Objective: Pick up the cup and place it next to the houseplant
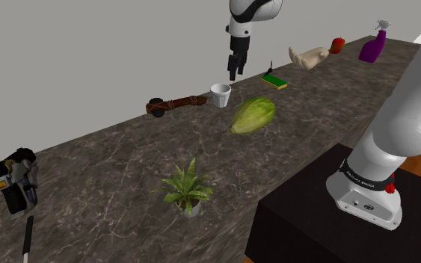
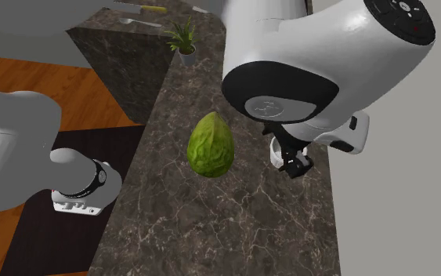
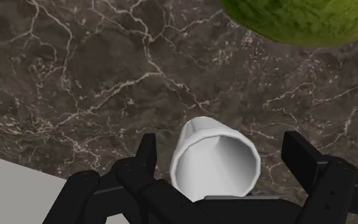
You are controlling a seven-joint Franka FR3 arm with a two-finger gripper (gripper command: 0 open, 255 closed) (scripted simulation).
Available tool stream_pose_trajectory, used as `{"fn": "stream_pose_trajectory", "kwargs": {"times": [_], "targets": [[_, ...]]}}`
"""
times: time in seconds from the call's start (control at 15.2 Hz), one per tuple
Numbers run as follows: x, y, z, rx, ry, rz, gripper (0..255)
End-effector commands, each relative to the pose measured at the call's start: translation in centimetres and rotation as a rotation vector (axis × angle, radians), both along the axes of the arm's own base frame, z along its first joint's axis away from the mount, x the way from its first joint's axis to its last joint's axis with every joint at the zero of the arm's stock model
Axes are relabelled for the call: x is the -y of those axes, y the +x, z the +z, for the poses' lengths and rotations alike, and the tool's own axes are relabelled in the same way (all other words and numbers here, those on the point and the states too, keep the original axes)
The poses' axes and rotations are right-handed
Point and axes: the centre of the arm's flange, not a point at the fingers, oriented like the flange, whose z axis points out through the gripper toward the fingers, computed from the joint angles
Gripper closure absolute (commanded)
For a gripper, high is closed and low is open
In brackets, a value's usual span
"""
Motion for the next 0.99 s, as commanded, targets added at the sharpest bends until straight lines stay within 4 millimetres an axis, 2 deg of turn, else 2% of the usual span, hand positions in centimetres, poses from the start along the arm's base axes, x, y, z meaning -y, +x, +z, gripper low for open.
{"fn": "stream_pose_trajectory", "kwargs": {"times": [0.0, 0.26, 0.73, 0.92], "targets": [[0.8, 2.6, -1.6, 0.004, 0.007, 0.002, 0], [1.8, 6.7, -3.9, 0.009, 0.02, 0.006, 0], [1.4, 6.6, -7.6, 0.009, 0.02, 0.006, 0], [1.3, 6.6, -7.9, 0.009, 0.02, 0.006, 0]]}}
